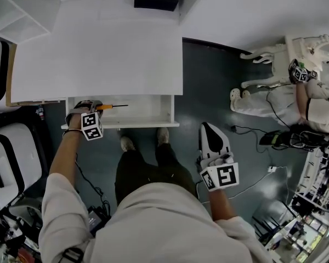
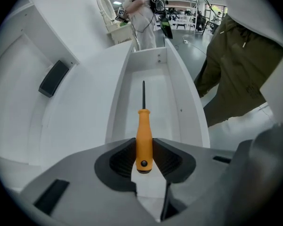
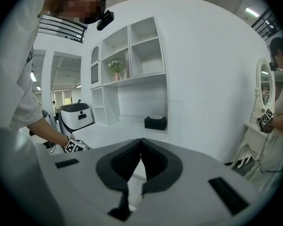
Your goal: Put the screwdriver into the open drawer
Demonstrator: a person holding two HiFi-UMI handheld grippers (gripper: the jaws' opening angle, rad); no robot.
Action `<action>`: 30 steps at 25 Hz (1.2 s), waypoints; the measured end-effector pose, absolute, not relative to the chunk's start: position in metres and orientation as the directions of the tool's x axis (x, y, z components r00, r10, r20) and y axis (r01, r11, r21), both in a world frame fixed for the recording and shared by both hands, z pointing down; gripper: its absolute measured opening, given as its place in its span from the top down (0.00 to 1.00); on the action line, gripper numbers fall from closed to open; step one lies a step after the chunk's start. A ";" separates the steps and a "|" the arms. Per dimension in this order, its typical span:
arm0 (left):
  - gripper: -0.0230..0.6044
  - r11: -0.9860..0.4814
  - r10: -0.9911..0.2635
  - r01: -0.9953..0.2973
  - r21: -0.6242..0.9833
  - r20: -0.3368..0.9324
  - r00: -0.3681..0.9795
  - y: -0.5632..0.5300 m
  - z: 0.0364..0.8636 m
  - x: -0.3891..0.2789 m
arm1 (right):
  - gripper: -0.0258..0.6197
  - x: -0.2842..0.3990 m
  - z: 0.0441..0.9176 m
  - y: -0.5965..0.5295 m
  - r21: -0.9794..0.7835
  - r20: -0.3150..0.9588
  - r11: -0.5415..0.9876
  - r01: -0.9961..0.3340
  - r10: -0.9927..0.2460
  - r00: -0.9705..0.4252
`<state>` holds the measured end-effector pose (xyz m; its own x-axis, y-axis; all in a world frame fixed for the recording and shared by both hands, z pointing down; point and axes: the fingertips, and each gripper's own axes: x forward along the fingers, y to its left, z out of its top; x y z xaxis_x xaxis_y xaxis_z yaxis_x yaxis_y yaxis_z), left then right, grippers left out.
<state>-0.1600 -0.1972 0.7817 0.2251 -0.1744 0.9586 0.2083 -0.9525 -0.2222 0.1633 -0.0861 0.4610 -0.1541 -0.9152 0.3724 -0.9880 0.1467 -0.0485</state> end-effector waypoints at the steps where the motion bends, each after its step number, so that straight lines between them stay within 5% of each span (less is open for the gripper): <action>1: 0.79 -0.953 -0.168 0.213 -0.216 0.960 0.222 -0.198 0.785 -0.160 | 0.95 0.164 0.463 -0.086 -0.049 0.378 0.144 -0.988 -0.913 -0.151; 30: 0.79 -0.964 -0.055 0.250 -0.094 0.986 0.157 -0.201 0.867 -0.149 | 0.95 0.190 0.510 -0.075 -0.045 0.473 0.086 -0.995 -0.876 -0.098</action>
